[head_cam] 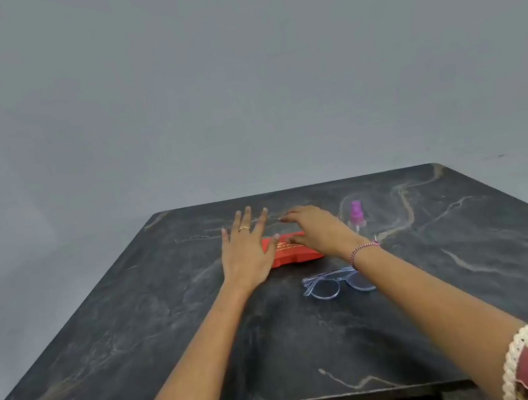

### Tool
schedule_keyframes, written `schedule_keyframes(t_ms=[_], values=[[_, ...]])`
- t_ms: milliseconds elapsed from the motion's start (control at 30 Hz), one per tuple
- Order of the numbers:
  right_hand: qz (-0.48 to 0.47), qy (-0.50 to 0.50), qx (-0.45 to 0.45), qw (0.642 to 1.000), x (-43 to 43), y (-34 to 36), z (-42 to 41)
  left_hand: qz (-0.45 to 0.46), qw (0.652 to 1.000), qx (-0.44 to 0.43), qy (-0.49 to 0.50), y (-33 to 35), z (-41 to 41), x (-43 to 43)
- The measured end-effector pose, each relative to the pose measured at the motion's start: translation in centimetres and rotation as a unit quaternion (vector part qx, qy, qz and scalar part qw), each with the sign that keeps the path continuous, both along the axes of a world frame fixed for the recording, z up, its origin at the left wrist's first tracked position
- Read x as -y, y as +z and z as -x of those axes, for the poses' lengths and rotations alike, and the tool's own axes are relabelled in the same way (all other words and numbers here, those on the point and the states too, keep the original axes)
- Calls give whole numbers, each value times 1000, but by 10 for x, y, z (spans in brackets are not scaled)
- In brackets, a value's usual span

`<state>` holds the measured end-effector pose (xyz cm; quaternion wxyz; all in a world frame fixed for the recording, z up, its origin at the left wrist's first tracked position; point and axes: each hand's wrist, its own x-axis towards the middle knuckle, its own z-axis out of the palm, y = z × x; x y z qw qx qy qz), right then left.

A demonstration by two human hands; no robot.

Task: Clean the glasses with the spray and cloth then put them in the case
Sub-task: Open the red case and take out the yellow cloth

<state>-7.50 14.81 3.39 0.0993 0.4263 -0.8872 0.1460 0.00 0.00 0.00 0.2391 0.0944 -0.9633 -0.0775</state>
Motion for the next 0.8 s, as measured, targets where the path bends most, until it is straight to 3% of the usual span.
schedule_keyframes(t_ms=[267,433,800], values=[[-37,-2,37,999,-4,-5,13,-74,990,83,-83,-10,13,14],[-53,-9,52,997,0,-8,10,-113,983,83,-121,-12,10,23],[-66,18,48,996,34,-11,-7,-122,982,97,-104,2,-18,54]])
